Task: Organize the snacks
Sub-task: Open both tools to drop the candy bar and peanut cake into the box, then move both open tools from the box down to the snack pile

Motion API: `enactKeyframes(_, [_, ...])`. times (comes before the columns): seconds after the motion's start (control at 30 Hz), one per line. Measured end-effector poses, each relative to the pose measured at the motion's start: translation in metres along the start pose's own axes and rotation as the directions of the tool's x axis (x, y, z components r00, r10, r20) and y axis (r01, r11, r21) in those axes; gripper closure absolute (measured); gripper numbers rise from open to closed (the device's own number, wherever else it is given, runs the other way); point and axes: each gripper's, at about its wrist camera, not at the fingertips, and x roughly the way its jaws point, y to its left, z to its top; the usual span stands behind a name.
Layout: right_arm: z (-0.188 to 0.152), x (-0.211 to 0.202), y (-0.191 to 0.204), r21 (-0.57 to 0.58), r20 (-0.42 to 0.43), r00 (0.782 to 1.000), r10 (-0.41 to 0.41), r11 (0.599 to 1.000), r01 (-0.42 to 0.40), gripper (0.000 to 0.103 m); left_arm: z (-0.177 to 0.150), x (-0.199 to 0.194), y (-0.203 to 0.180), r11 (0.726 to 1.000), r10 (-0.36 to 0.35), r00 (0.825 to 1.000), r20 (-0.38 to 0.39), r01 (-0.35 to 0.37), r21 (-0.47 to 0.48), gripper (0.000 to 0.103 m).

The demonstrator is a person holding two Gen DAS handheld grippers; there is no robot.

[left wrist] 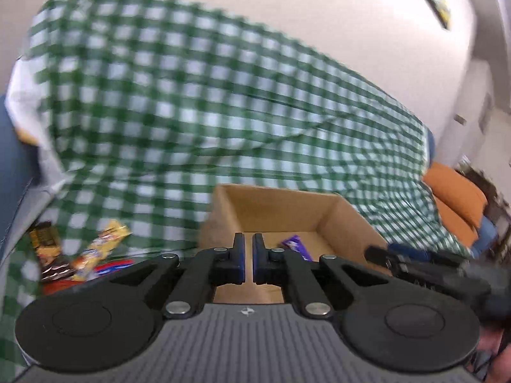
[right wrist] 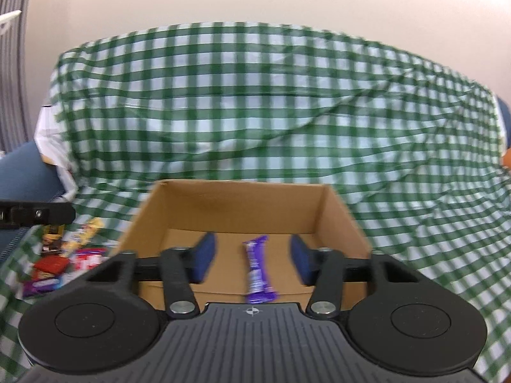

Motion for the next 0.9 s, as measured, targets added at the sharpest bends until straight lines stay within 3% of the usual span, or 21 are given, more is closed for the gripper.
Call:
enactKeyframes(0.1, [0.002,0.004,0.019,-0.003,0.000,0.999,0.039,0.999,-0.039,0.058,0.027,0.006,0.029,0.993,0.028,0.997,-0.070,-0.036,-0.110,0.099])
enactKeyframes(0.23, [0.002,0.009,0.045,-0.012,-0.002,0.997,0.072,0.997,-0.072,0.058,0.052,0.008,0.065,0.991,0.114,0.993,-0.023,-0.115,-0.068,0.099])
enactKeyframes(0.33, [-0.002,0.007,0.069,-0.053,-0.006,0.995,0.096,0.994,-0.096,0.058,0.031,0.015,0.116,0.978,0.119,0.993,-0.012,-0.119,-0.168,0.099])
enactKeyframes(0.37, [-0.002,0.006,0.077,-0.078,0.004,0.995,0.103,0.992,-0.102,0.058,0.023,0.027,0.134,0.961,0.156,0.981,-0.114,-0.177,-0.213,0.100])
enactKeyframes(0.4, [-0.003,0.003,0.083,-0.100,0.021,0.994,0.110,0.989,-0.107,0.058,0.022,0.035,0.145,0.935,0.213,0.957,-0.196,-0.258,-0.242,0.101])
enactKeyframes(0.47, [-0.002,-0.004,0.099,-0.151,0.058,0.988,0.141,0.980,-0.131,0.058,0.023,0.035,0.159,0.921,0.219,0.956,-0.195,-0.269,-0.282,0.101])
enactKeyframes(0.57, [-0.004,-0.009,0.126,-0.196,0.074,0.977,0.198,0.964,-0.180,0.058,0.030,0.038,0.160,0.927,0.250,0.952,-0.179,-0.289,-0.241,0.101])
enactKeyframes(0.77, [-0.028,0.015,0.198,-0.296,-0.047,0.973,0.224,0.928,-0.228,0.058,0.030,0.046,0.163,0.914,0.308,0.929,-0.207,-0.349,-0.207,0.101])
enactKeyframes(0.9, [-0.043,0.049,0.227,-0.291,-0.136,0.974,0.182,0.932,-0.214,0.052,0.025,0.049,0.179,0.886,0.328,0.916,-0.233,-0.384,-0.261,0.100])
